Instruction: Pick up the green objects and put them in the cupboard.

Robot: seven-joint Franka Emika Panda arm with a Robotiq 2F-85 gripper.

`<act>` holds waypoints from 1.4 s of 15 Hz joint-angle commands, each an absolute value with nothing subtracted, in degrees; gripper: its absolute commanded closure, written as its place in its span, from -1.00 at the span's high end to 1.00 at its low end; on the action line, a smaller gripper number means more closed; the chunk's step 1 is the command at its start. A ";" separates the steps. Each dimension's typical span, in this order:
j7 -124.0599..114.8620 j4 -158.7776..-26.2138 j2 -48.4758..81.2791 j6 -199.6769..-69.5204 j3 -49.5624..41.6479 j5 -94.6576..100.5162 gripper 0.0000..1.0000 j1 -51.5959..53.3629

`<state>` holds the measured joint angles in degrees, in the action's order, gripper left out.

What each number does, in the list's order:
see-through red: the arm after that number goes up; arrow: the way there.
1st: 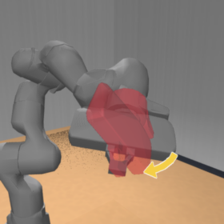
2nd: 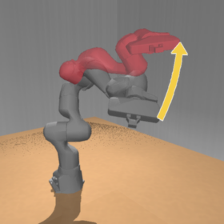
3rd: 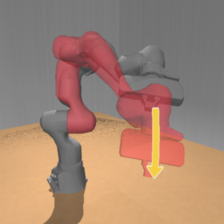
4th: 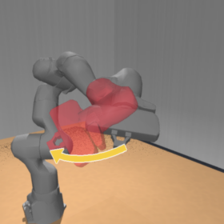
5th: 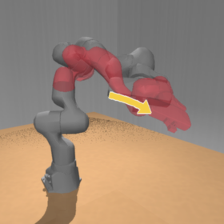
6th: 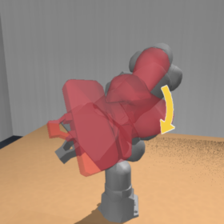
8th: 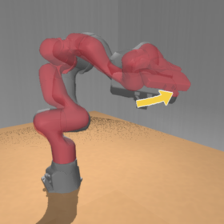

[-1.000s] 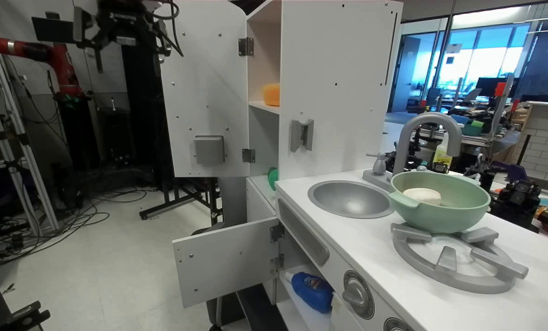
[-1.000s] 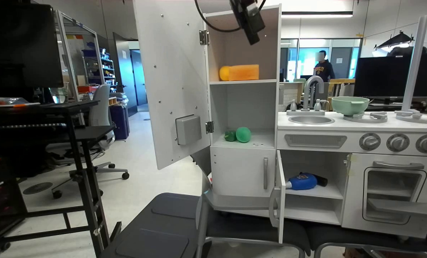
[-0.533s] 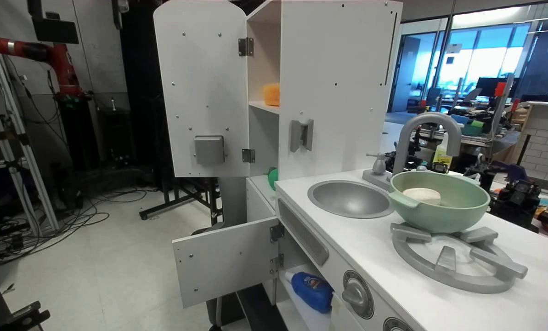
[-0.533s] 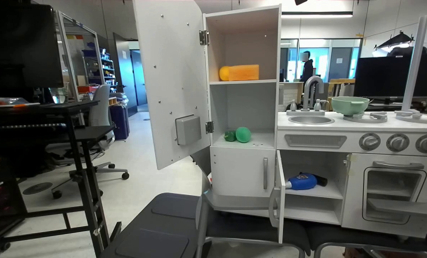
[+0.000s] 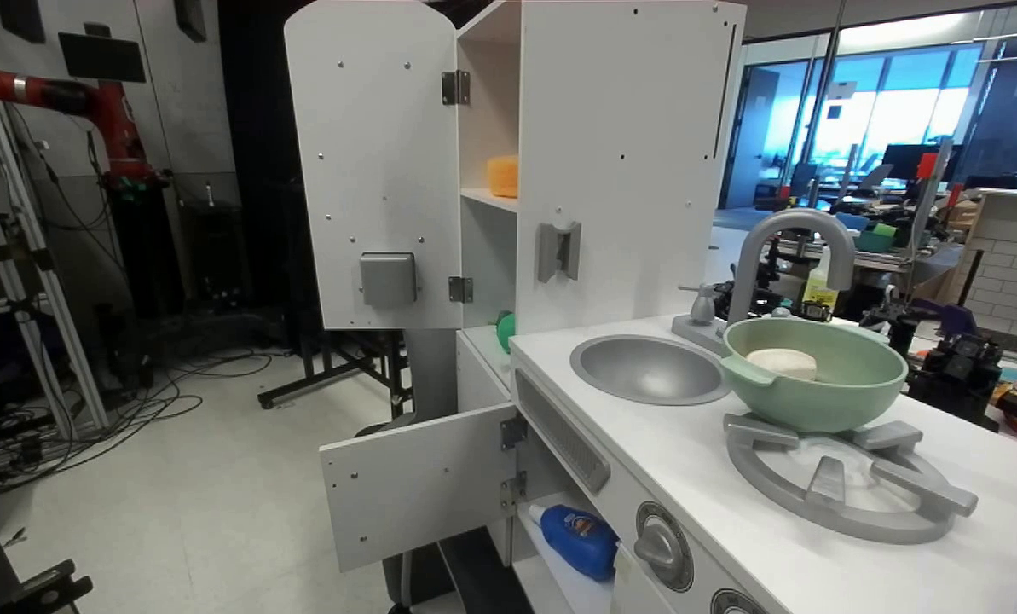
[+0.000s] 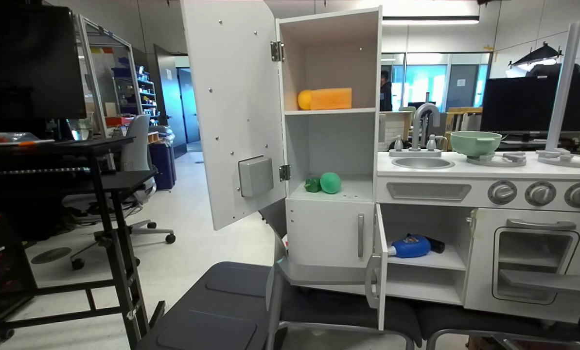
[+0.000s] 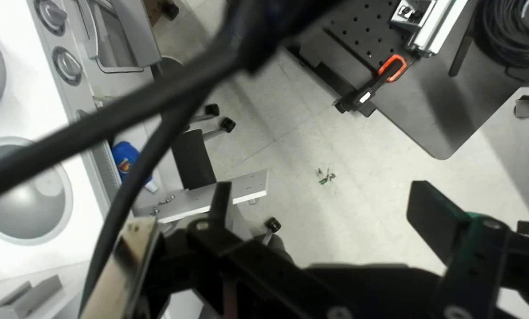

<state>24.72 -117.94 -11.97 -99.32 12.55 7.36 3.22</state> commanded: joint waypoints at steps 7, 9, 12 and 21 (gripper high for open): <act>8.01 -125.29 -20.31 -101.99 5.34 6.03 1.00 3.69; 5.70 -126.95 -21.67 -100.51 4.61 5.97 1.00 3.26; 2.54 -126.75 -22.20 -97.34 4.52 5.54 1.00 3.31; 0.27 -125.68 -20.43 -96.89 5.00 7.37 1.00 3.53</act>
